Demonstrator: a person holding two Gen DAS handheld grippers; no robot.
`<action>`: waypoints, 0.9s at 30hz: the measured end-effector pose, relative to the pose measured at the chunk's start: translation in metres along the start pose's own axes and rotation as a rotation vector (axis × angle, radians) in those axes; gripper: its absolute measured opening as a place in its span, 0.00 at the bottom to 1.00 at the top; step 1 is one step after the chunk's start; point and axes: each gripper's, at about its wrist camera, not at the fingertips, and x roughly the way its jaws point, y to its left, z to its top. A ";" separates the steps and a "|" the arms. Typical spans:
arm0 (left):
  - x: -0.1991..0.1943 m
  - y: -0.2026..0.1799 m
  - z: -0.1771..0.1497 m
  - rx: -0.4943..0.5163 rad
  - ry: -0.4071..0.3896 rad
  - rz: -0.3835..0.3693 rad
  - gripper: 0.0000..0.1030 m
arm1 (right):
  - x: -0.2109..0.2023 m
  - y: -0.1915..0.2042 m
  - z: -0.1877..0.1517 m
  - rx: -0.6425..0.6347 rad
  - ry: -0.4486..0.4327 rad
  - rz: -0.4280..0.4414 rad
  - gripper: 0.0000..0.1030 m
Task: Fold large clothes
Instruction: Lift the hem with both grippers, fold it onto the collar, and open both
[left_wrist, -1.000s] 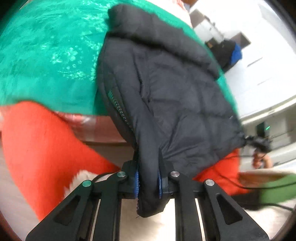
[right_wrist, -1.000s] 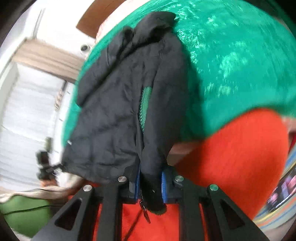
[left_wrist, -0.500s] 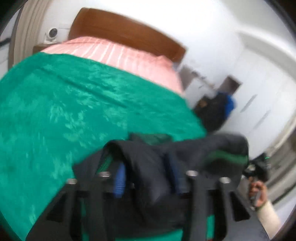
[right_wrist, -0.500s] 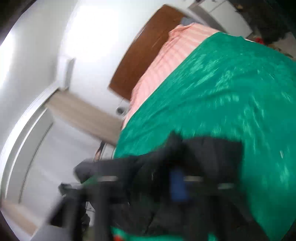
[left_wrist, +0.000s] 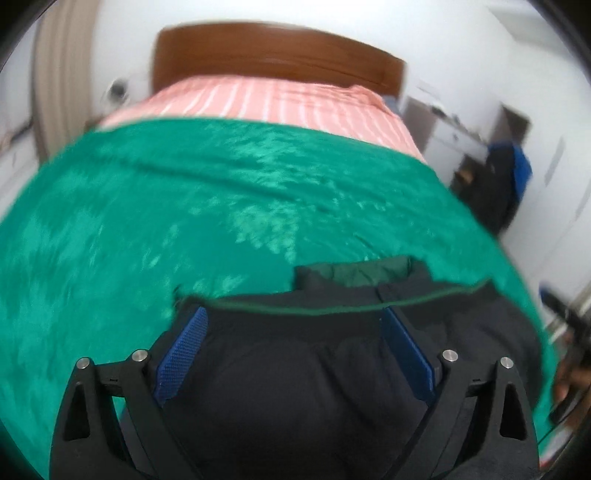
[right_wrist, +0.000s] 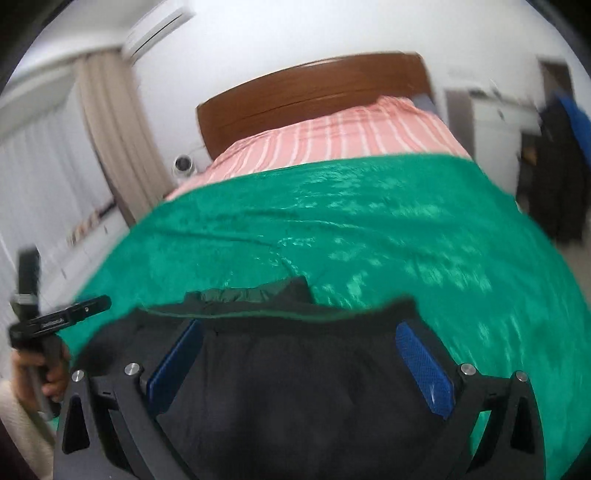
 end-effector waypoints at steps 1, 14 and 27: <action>0.010 -0.008 -0.004 0.049 -0.009 0.027 0.99 | 0.020 0.002 -0.005 -0.021 0.003 -0.034 1.00; 0.075 0.021 -0.059 -0.056 -0.036 -0.068 1.00 | 0.076 -0.051 -0.087 0.124 0.002 -0.034 1.00; 0.089 0.019 -0.063 -0.059 -0.009 -0.063 1.00 | 0.088 -0.053 -0.085 0.154 0.009 -0.020 1.00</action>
